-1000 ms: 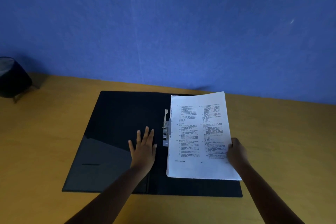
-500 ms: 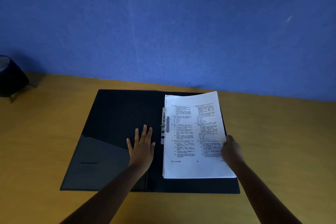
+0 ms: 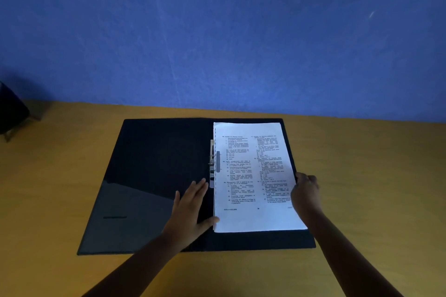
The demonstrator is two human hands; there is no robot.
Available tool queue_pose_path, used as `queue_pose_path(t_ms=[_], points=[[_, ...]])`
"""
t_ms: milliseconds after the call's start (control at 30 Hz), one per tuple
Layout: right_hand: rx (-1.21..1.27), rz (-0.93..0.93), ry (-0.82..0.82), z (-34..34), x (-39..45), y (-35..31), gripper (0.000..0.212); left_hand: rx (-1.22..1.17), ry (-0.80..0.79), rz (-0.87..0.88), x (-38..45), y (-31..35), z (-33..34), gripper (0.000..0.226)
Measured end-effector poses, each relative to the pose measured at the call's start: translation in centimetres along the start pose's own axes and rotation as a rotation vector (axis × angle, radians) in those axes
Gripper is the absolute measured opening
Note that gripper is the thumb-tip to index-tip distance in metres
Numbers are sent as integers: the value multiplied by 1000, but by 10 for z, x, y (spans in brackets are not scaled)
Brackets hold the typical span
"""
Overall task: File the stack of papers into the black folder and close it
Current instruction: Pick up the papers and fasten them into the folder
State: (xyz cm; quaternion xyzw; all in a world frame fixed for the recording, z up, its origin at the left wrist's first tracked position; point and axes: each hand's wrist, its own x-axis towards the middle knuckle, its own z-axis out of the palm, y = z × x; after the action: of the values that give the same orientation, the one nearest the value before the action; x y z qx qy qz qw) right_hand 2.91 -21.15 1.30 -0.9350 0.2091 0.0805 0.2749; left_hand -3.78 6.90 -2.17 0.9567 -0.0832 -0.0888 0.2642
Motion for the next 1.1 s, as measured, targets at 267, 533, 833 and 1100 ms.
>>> queue_pose_path(t_ms=[267,533,833,1100], points=[[-92,-85,61,-7,21,-14,51,95,-56,188,-4,10,13,116],[-463,-396,66,-10,92,-69,63,182,-50,150,-1,20,10,120],[-622,-480,-48,8,141,-108,64,250,-24,112,-2,24,15,113],[-561,-503,-35,16,138,-105,61,292,-63,86,-5,17,20,110]])
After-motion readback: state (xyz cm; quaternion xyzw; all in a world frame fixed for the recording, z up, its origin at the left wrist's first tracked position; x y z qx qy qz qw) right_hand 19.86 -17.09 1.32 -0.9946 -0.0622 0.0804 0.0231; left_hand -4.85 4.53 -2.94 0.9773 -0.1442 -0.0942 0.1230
